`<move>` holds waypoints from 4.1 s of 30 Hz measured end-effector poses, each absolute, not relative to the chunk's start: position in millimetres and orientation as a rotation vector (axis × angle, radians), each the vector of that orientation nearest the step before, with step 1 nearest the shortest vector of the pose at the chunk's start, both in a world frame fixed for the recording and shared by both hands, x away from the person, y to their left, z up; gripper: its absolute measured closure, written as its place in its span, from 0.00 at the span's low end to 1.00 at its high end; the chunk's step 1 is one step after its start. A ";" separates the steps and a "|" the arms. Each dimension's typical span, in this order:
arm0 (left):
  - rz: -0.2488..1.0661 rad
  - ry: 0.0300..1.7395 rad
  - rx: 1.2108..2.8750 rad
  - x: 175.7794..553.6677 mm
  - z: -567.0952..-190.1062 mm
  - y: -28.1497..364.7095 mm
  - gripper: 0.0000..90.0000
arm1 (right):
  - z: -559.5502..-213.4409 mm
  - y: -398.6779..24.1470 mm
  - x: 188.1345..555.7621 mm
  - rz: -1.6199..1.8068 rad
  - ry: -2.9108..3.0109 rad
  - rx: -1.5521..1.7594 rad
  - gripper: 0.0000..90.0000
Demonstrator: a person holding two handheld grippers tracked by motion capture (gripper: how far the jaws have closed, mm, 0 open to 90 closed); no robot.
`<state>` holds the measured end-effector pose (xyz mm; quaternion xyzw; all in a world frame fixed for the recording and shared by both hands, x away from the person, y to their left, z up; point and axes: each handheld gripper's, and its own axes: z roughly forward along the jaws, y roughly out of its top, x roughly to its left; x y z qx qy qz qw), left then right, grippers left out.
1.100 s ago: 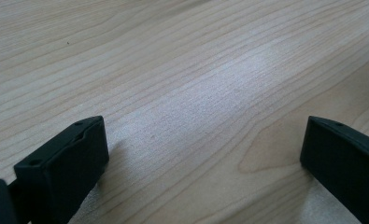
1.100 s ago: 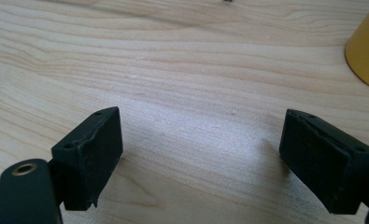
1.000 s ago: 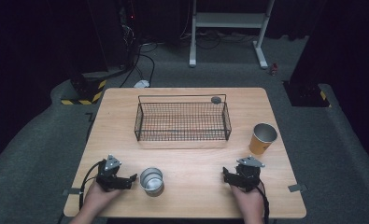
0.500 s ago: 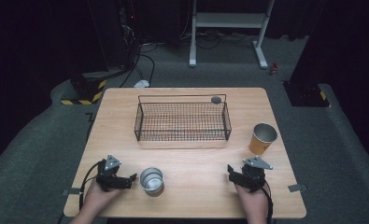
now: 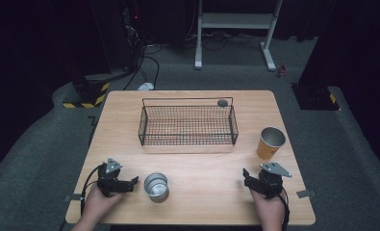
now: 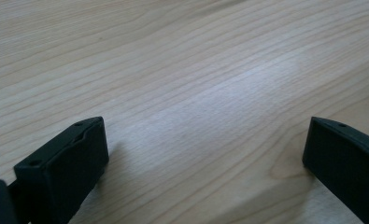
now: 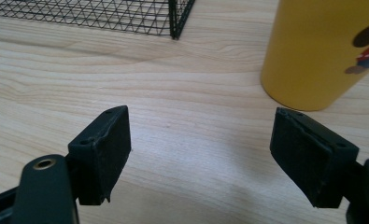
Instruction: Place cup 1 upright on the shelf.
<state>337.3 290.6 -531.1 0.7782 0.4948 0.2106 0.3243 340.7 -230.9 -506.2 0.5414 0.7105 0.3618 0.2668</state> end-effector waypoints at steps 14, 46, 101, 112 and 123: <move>0.566 1.339 2.025 338.7 -531.0 299.6 0.00 | -508.0 -241.7 342.1 0.943 1.892 1.450 0.18; 0.565 1.333 2.024 340.7 -531.5 298.9 0.00 | -489.6 -274.1 379.4 0.928 1.734 1.436 0.10; 0.570 1.328 2.022 337.6 -531.4 298.7 0.02 | -463.6 -258.9 397.0 1.097 1.722 1.358 0.15; 0.564 1.316 2.035 336.7 -531.0 298.6 0.02 | -456.2 -232.5 381.1 1.141 1.748 1.305 0.15; 0.568 1.317 2.035 336.7 -531.0 298.7 0.02 | -454.5 -198.7 373.3 1.179 1.804 1.264 0.15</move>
